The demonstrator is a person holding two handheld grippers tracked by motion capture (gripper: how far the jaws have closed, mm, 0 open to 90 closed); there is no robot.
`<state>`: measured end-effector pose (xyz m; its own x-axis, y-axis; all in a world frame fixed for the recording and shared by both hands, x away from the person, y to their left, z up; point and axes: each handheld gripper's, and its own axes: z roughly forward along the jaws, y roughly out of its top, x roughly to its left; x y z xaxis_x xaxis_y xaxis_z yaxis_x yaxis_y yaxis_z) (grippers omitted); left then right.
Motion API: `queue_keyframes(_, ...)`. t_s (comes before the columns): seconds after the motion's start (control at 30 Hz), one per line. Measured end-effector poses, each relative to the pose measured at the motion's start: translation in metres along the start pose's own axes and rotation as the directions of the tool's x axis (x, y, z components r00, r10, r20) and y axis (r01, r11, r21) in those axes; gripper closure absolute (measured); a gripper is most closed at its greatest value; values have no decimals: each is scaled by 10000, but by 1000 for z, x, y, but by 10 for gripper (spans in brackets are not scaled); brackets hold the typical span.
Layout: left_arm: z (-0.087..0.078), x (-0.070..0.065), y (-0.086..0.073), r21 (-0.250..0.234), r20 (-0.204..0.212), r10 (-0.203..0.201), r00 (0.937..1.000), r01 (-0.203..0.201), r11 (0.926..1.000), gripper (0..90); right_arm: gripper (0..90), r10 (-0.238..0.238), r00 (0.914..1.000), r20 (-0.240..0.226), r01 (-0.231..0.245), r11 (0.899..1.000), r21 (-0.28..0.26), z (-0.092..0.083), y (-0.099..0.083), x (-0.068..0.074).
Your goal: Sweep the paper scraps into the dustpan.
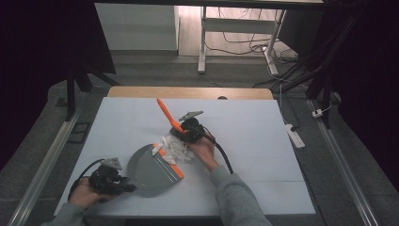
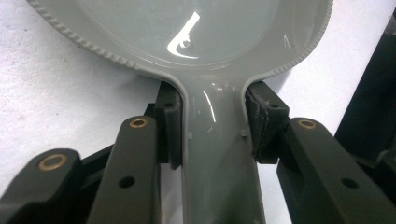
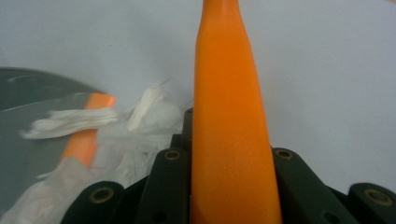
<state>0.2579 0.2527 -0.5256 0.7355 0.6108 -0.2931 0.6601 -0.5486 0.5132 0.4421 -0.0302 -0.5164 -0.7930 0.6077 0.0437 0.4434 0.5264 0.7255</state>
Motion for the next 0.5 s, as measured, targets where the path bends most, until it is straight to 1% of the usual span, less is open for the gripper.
queue_keyframes(0.07,0,0,0,-11,-5,3,10000,-3,10000,611,773,-241,9996,-126,241,9997,7,0,-1,7)
queue_keyframes(0.17,1,0,0,-17,-13,-1,10000,1,10000,611,773,-423,9983,-407,425,9991,32,-1,-3,18)
queue_keyframes(0.3,1,-1,1,-33,-34,-9,10000,9,10000,611,772,-818,9948,-603,824,9966,72,-3,-6,33)
queue_keyframes(0.5,1,-1,1,-36,-48,-15,10000,14,10000,611,773,-1009,9905,-934,1016,9948,24,-7,-10,46)
